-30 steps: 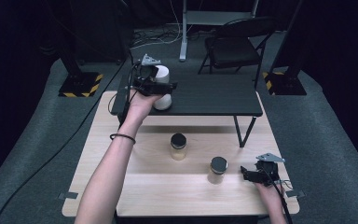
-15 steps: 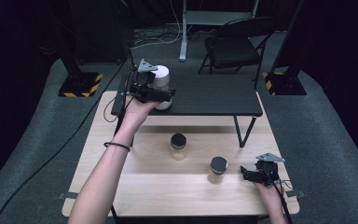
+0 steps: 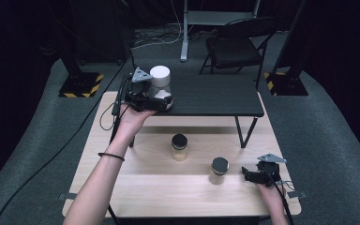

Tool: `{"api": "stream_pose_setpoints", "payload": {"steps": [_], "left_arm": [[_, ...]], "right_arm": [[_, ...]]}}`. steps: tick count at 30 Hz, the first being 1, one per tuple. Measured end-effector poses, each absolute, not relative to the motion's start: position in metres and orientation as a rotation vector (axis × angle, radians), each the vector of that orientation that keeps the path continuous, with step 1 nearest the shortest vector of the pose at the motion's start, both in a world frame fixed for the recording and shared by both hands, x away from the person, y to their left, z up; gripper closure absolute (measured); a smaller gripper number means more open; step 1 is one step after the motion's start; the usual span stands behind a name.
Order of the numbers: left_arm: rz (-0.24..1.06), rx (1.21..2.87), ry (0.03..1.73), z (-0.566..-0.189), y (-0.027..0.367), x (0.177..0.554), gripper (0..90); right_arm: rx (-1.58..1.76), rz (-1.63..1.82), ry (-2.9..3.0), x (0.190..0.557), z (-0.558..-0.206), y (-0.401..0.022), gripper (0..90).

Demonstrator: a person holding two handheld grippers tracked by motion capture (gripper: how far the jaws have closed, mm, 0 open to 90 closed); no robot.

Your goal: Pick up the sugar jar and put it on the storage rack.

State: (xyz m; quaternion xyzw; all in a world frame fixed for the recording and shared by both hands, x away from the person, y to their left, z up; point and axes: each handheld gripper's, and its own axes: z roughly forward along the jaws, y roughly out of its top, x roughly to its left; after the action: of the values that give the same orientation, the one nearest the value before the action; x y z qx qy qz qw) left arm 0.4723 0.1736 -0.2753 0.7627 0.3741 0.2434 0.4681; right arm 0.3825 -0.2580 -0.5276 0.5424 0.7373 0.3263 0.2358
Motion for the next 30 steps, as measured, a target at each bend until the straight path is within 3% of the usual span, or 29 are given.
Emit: {"api": "stream_pose_setpoints", "payload": {"steps": [30], "left_arm": [[0.578,1.817,0.880,-0.306,0.208,0.416,5.4]], "right_arm": [[1.489,0.894,2.022,0.382,-0.528,-0.258,10.5]]}}
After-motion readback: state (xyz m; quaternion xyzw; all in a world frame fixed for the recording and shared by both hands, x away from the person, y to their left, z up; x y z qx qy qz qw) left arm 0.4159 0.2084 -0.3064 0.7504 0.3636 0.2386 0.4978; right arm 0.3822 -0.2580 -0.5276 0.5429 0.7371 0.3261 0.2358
